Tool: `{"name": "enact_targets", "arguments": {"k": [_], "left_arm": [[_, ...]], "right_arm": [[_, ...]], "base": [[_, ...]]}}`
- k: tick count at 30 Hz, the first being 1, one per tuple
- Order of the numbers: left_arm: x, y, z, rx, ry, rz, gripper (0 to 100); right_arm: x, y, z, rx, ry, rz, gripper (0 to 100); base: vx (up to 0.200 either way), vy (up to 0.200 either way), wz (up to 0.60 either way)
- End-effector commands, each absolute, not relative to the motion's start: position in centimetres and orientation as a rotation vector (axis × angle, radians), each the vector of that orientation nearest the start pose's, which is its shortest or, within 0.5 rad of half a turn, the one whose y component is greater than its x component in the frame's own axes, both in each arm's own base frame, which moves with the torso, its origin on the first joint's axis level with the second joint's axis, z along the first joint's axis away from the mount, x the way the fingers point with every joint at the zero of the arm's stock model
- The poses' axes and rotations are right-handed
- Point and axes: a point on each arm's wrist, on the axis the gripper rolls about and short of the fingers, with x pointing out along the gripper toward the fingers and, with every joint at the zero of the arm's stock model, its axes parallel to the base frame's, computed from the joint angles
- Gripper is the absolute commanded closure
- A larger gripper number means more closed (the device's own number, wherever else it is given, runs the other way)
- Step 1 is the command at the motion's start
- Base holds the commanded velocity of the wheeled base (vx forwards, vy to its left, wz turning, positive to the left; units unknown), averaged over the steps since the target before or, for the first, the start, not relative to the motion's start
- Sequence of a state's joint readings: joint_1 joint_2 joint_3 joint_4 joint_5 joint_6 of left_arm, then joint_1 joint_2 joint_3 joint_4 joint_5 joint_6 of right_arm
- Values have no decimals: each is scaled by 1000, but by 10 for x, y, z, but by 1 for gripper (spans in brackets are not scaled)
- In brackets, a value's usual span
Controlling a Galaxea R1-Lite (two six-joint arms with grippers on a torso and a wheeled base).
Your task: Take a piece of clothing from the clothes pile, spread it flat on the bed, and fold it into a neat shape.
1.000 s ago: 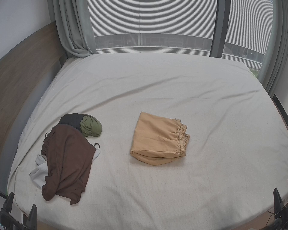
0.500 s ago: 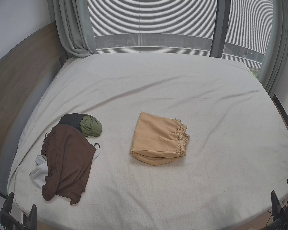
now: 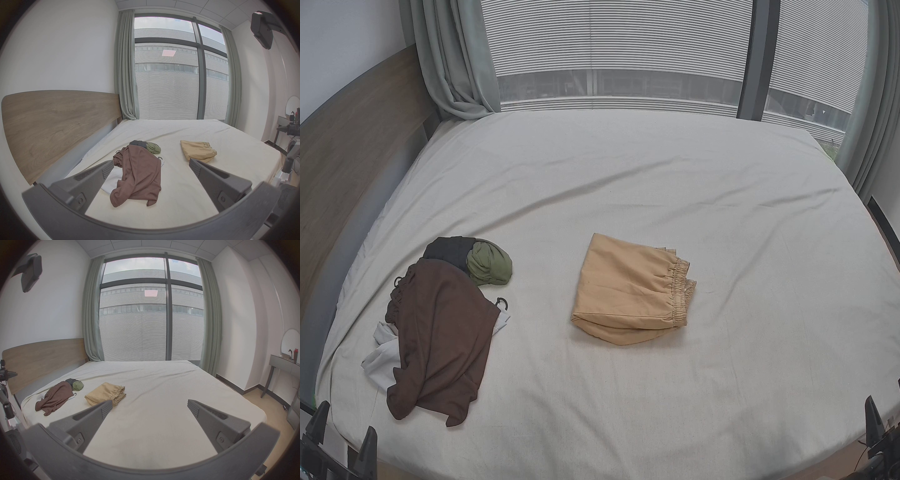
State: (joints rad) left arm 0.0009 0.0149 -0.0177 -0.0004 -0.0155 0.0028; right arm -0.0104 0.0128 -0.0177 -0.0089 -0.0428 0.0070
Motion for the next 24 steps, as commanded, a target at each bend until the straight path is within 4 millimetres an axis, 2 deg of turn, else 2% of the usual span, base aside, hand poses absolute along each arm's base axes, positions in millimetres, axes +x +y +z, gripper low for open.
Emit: {"name": "enact_targets", "arguments": {"k": [1,24], "left_arm": [[-23,0,76,2,-2,-14,0],[-23,0,76,3,0,-14,0]], "right_arm": [[-22,-1,76,6,3,-52,0],[-22,-1,76,11,3,-45,0]], "base": [[0,0,0],[0,0,0]]}}
